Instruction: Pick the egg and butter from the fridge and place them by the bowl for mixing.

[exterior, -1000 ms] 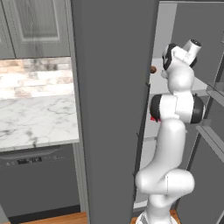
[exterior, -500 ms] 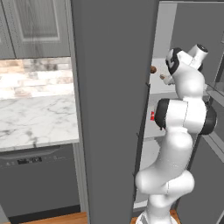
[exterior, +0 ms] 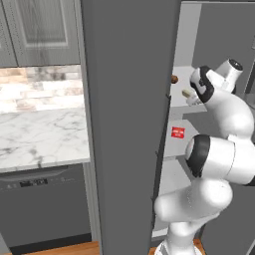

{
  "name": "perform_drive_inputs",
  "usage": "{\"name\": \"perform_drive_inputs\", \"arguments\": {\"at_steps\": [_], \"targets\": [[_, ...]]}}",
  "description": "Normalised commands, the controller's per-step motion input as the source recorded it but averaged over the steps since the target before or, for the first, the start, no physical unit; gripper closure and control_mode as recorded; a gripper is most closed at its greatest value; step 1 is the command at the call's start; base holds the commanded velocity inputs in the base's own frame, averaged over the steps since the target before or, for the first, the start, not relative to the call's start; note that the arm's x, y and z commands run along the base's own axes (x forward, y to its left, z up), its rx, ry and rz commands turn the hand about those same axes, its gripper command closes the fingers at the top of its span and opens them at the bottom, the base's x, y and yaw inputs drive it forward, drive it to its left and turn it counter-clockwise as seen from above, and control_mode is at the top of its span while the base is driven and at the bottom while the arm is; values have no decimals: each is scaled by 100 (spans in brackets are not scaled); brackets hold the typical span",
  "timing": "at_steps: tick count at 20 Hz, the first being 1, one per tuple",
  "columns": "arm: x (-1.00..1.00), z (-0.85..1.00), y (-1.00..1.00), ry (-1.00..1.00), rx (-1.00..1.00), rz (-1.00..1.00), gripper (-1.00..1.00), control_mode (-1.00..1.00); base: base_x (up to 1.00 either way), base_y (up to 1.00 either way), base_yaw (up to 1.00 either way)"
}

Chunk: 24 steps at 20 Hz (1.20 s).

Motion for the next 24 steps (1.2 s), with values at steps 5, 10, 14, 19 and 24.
{"name": "perform_drive_inputs", "arguments": {"at_steps": [5,10,14,19,24], "targets": [[-67,32,12,3,-1,0,100,-100,0,0,0],[-77,28,10,0,-1,0,100,-100,0,0,0],[-56,9,18,4,-5,0,100,-100,0,0,0],[-41,-14,38,1,-5,0,100,-100,0,0,0],[-39,-19,46,0,0,-1,100,-100,0,0,0]]}}
